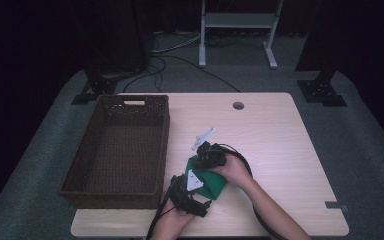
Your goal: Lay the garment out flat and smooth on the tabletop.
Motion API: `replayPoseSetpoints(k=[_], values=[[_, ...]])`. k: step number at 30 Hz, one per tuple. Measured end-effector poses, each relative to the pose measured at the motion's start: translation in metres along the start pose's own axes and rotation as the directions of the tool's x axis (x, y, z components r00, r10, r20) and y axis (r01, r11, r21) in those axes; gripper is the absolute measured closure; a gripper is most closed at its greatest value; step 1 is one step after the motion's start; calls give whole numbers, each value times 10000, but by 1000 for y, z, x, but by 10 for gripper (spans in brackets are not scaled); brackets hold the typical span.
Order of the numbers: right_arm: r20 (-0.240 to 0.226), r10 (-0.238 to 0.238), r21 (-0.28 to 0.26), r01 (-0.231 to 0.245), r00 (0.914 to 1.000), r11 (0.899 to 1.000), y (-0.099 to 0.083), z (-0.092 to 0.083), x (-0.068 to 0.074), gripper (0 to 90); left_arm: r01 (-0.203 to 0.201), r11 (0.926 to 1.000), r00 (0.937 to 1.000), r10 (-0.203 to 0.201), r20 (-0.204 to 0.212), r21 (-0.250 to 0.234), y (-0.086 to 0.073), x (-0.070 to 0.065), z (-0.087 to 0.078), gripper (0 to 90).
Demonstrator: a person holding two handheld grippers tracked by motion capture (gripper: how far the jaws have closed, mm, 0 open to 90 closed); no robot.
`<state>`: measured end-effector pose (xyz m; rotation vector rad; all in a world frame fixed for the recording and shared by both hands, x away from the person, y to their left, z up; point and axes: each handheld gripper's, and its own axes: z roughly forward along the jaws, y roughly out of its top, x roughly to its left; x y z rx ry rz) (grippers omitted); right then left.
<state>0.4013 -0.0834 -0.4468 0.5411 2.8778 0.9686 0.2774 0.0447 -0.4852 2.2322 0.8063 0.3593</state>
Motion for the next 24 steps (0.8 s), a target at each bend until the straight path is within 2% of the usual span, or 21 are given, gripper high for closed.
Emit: replayPoseSetpoints(k=[17,24], values=[[291,17,-769,5,9996,9970,-3,-41,3,871,-14,10000,10000,14,4,1,0,0,0,0],[510,47,-851,-4,9987,9964,-9,-56,3,873,-15,10000,10000,15,5,-8,0,0,0,0]])
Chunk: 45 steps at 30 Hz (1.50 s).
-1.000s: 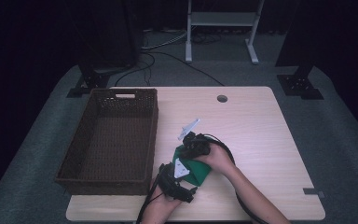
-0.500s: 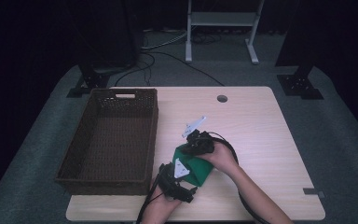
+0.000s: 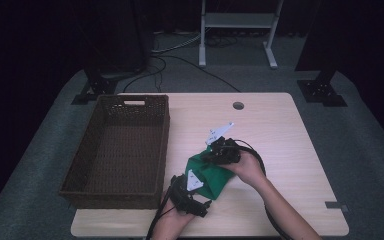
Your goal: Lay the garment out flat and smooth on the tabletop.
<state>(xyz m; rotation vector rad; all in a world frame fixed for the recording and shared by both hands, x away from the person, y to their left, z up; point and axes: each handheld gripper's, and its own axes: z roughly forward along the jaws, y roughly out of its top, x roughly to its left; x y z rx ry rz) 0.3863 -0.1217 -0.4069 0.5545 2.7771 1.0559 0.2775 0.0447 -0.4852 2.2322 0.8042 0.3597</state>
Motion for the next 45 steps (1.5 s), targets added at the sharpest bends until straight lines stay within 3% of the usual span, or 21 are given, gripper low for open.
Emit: replayPoseSetpoints(k=[17,45], values=[[303,48,-244,-40,9995,9997,-17,-29,1,873,13,10000,10000,-13,4,9,0,0,0,0],[718,733,-675,-684,9947,9954,-58,-62,-6,873,13,10000,10000,-13,-4,9,0,0,0,0]])
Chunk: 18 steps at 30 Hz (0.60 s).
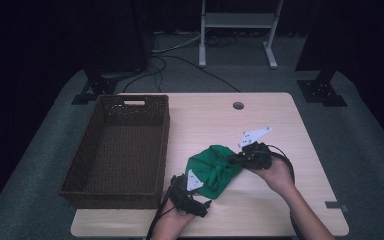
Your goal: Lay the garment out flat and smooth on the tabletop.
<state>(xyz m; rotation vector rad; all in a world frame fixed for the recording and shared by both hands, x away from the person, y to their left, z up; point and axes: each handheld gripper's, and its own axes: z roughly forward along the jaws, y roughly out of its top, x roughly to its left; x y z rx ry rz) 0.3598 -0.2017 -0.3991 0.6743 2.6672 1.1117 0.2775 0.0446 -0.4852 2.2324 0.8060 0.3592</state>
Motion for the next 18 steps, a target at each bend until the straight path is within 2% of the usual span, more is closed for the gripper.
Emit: replayPoseSetpoints(k=[18], values=[[28,630,-353,-629,9980,9974,-29,-12,-5,872,-9,10000,10000,9,3,3,0,0,0,0]])
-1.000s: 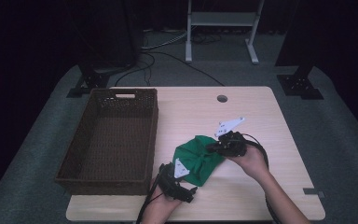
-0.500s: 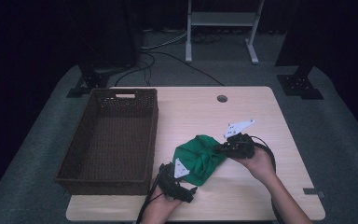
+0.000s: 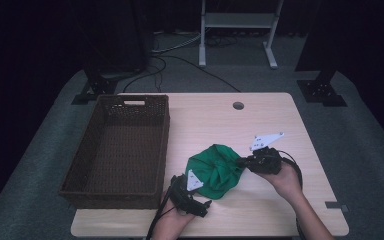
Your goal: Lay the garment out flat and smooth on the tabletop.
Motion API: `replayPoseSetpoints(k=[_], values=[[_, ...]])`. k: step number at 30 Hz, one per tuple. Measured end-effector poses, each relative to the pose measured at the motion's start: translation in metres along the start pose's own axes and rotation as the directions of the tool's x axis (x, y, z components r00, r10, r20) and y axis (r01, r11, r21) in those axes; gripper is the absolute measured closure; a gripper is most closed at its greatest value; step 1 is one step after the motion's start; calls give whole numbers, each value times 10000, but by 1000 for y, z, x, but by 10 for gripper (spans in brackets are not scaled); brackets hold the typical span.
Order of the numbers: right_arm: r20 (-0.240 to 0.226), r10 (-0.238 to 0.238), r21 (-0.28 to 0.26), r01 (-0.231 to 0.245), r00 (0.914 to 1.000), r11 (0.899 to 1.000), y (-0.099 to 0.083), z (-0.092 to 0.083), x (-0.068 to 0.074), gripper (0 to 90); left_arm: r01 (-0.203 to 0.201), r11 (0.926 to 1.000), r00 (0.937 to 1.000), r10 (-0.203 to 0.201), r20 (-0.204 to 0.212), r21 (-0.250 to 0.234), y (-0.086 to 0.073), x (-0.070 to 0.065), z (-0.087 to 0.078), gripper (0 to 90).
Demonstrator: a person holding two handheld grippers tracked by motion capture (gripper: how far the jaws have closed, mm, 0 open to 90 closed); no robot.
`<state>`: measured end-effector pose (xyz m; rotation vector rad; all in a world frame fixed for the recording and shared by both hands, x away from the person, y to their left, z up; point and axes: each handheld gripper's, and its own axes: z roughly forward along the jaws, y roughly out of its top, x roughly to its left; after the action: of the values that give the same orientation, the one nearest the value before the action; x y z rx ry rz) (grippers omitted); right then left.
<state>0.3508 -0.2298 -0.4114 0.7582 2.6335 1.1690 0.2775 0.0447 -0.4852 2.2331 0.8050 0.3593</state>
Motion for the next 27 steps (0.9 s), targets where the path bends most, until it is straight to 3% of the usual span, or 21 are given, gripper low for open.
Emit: replayPoseSetpoints(k=[27], values=[[323,488,-227,-481,9983,9986,-27,-16,-5,873,-132,9999,9998,132,137,-16,-1,0,-1,0]])
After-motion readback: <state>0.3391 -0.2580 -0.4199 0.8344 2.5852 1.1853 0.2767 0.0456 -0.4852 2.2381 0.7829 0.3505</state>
